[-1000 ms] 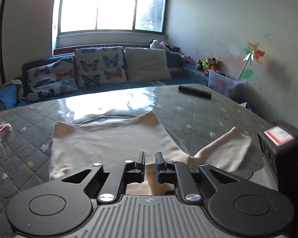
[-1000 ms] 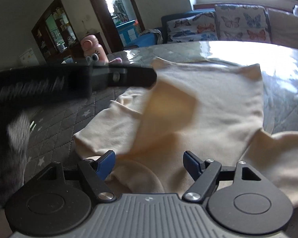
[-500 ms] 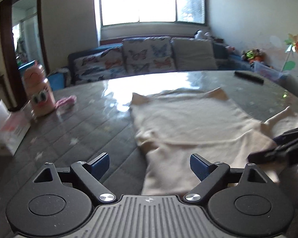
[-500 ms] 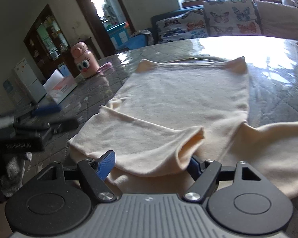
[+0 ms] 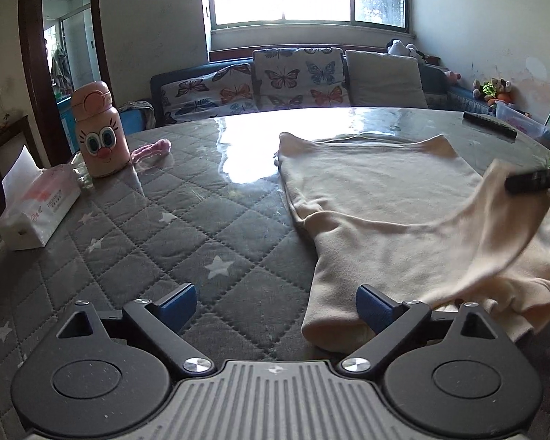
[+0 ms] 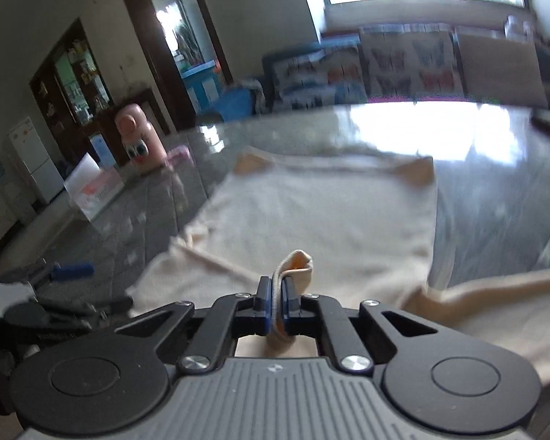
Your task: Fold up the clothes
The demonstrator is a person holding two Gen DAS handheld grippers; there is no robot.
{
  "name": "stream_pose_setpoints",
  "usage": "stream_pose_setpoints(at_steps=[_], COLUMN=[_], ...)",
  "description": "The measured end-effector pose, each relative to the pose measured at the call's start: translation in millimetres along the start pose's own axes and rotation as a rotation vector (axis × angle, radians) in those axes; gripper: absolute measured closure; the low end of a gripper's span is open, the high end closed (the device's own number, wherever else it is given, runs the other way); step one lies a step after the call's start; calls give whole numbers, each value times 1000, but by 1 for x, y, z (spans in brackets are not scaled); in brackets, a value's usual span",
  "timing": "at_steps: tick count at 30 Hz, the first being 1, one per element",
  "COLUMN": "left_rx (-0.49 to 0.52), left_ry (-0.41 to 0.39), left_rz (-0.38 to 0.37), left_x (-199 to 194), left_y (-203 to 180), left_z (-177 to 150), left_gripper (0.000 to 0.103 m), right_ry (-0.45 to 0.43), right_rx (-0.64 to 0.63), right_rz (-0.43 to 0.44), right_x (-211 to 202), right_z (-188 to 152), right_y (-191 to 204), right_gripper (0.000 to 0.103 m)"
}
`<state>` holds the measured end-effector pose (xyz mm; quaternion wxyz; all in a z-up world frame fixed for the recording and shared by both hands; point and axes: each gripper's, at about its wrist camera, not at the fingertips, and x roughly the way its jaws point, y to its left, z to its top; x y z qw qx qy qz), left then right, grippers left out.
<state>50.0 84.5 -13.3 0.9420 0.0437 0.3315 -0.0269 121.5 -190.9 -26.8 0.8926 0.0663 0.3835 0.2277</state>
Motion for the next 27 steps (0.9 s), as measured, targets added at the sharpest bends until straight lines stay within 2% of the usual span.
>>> stream_pose_setpoints(at_steps=[8,14,19,27], left_rx=[-17,-4,30,93], left_ry=[-18,-34,-39,-6], left_rz=[2,33,19,94], left_x=[-2,13,32,60], left_y=[5,0,-11,-21], left_z=[12,32,47,43], left_gripper=[1,1,1,2], right_ry=[-66,-21,8,24], right_rx=[-55,-36,-32,-7], right_rz=[-82,-99,-98,-84], right_x=[-12,1,8,13], right_z=[13,5,0,-3], right_y=[1,-11,-13,-18], right_gripper=[98,97,93,90])
